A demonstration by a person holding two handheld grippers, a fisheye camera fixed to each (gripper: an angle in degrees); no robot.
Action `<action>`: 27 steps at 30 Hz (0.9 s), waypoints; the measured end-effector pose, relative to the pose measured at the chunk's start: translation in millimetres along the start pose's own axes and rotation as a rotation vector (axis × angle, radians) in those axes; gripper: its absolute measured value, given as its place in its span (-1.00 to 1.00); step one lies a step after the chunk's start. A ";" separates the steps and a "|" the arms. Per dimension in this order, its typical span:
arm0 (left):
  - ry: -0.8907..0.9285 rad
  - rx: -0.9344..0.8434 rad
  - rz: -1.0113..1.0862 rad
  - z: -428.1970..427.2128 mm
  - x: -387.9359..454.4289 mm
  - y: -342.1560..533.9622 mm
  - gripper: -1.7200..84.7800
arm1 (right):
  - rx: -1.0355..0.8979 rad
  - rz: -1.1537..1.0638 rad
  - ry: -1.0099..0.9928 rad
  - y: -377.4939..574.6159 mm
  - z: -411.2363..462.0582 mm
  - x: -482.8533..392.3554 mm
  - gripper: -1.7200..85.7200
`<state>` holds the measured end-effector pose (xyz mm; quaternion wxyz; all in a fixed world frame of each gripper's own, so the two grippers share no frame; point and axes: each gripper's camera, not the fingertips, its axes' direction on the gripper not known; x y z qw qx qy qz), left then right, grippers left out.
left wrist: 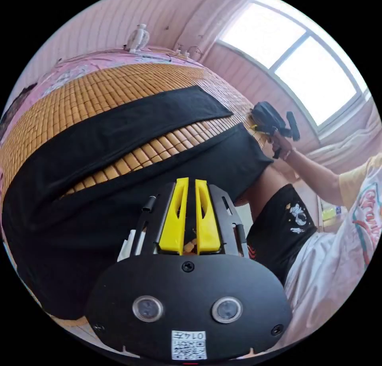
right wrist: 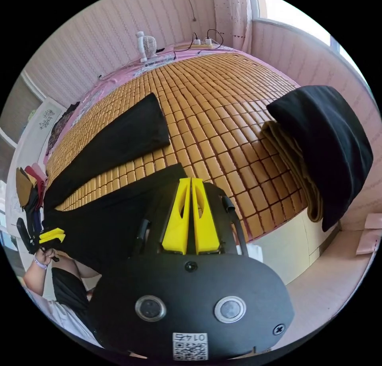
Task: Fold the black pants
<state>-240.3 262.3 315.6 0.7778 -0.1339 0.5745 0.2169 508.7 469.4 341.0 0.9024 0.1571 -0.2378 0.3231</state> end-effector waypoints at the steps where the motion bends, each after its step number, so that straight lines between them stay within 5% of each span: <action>1: 0.008 0.055 -0.088 -27.3 -18.9 15.0 -0.94 | 0.024 0.027 -0.082 9.3 -10.4 10.6 -0.97; 11: -0.397 0.481 -0.993 -238.6 -159.9 234.0 -0.91 | 0.041 0.527 -0.319 132.3 -73.5 126.4 -0.76; 19: -0.237 0.728 -1.245 -278.8 -206.9 302.6 -0.78 | -0.083 0.647 -0.419 151.0 -56.5 137.4 -0.60; 27: -0.476 0.557 -1.284 -321.2 -221.1 300.5 -0.66 | -0.152 0.569 -0.490 113.5 -34.1 110.7 -0.74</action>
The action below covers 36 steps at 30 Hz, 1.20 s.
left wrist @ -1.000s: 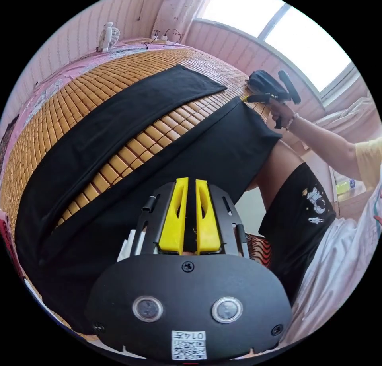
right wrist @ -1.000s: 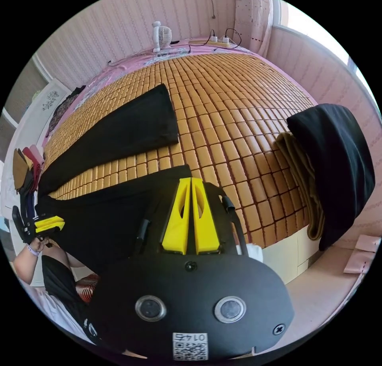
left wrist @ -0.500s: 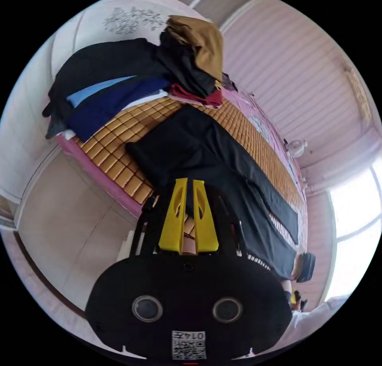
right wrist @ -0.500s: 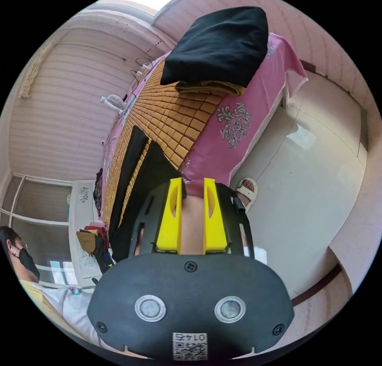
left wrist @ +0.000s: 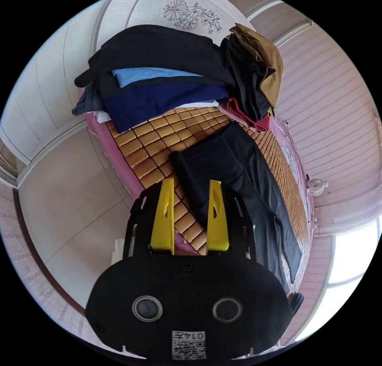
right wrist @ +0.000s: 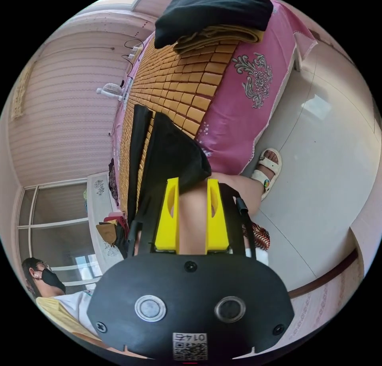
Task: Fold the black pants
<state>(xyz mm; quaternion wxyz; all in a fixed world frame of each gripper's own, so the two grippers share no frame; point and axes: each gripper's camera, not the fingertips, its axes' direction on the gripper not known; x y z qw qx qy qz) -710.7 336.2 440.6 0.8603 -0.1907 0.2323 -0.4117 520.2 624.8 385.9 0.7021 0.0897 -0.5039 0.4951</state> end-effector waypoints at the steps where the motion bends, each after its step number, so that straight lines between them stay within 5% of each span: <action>1: -0.003 0.034 -0.039 -6.7 -5.5 -3.3 -0.65 | -0.006 -0.009 0.025 -1.7 3.3 -5.4 -0.76; 14: 0.016 -0.096 -0.119 -36.4 -60.7 -39.5 -0.97 | -0.017 -0.121 0.134 -1.5 -2.9 -42.4 -0.95; 25: 0.186 -0.021 -0.080 -73.4 -70.6 -36.9 -0.84 | -0.040 -0.131 0.166 12.5 7.8 -50.8 -0.95; 36: -0.012 -0.190 0.080 -75.2 -52.4 -54.3 -0.98 | -0.032 -0.167 0.179 32.1 21.1 -70.0 -0.95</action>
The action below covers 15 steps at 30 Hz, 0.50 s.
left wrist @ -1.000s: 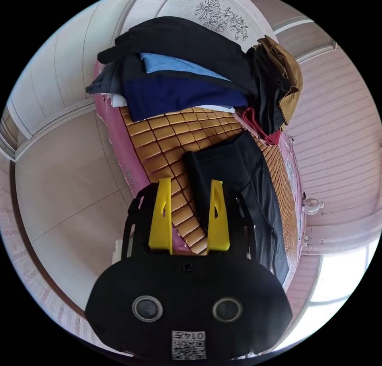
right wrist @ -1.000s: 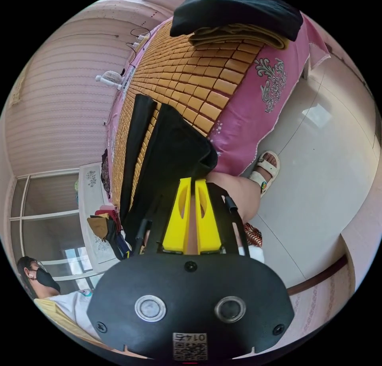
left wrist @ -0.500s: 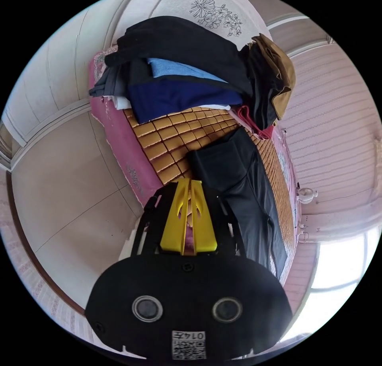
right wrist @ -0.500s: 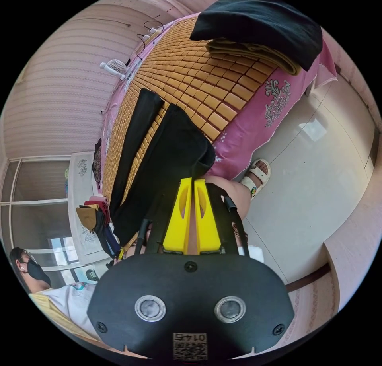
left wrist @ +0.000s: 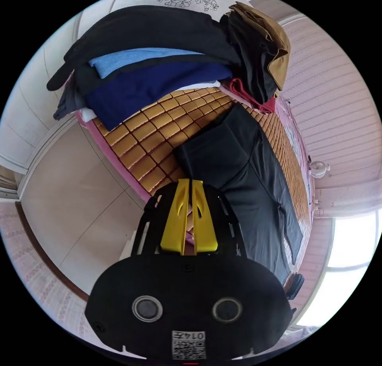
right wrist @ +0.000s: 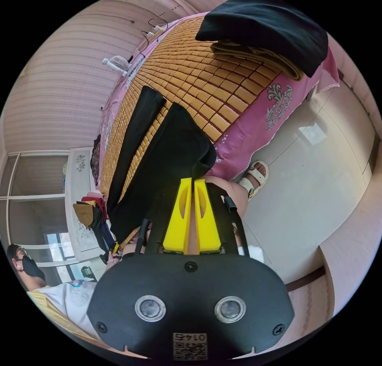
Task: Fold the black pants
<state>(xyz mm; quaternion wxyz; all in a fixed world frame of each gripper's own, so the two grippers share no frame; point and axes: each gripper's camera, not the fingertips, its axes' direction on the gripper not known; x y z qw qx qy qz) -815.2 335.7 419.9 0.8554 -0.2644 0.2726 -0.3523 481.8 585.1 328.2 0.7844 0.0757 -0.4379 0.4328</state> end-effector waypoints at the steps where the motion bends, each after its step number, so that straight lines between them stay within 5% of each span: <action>1: -0.004 0.003 0.015 -5.7 -0.9 2.5 -0.98 | 0.009 -0.008 0.013 2.9 0.0 -3.4 -0.95; 15: 0.278 0.193 0.101 -79.6 7.7 45.4 -0.98 | 0.132 -0.319 0.188 -1.8 -3.3 -112.8 -0.95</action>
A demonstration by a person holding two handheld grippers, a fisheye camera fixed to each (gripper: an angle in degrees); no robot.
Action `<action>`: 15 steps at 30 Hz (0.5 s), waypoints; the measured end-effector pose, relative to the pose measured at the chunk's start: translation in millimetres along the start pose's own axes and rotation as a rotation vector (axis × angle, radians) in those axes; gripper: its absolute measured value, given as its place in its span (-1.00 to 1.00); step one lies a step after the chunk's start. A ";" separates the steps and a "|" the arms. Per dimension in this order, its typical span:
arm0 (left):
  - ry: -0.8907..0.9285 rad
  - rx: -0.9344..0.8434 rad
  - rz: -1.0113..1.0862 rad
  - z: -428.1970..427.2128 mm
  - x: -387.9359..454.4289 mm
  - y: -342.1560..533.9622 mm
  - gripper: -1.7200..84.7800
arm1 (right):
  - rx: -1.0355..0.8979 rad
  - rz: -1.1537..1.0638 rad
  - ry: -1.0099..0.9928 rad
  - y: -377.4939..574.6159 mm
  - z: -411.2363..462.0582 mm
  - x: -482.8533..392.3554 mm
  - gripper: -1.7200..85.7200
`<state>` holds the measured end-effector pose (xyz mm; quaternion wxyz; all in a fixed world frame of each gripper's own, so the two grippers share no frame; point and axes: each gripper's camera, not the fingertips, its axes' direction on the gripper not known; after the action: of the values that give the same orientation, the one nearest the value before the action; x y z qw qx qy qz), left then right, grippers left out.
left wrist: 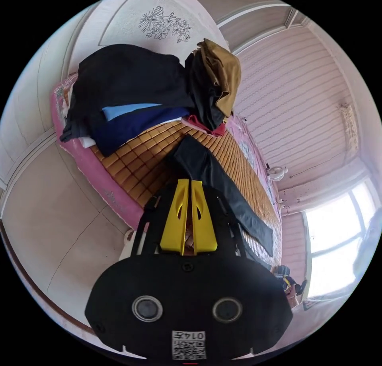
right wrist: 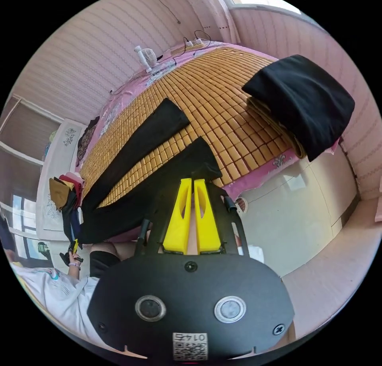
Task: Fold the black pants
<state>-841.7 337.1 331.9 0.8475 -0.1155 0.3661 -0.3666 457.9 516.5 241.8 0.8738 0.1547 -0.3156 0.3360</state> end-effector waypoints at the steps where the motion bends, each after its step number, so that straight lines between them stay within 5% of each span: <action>1: 0.008 0.016 0.036 3.6 13.3 -9.5 -0.98 | 0.016 -0.055 -0.006 -21.1 1.7 -16.8 -0.95; 8: 0.163 0.151 0.009 83.9 76.7 -64.8 -0.98 | 0.058 -0.139 -0.090 -165.1 58.5 -101.1 -0.90; 15: 0.003 0.075 0.010 136.7 104.5 -41.7 -0.95 | 0.059 -0.012 -0.002 -183.0 116.5 -104.7 -0.71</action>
<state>-719.2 224.0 391.6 0.8523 -0.0813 0.3541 -0.3761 470.9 276.1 250.2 0.8707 0.1825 -0.3053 0.3396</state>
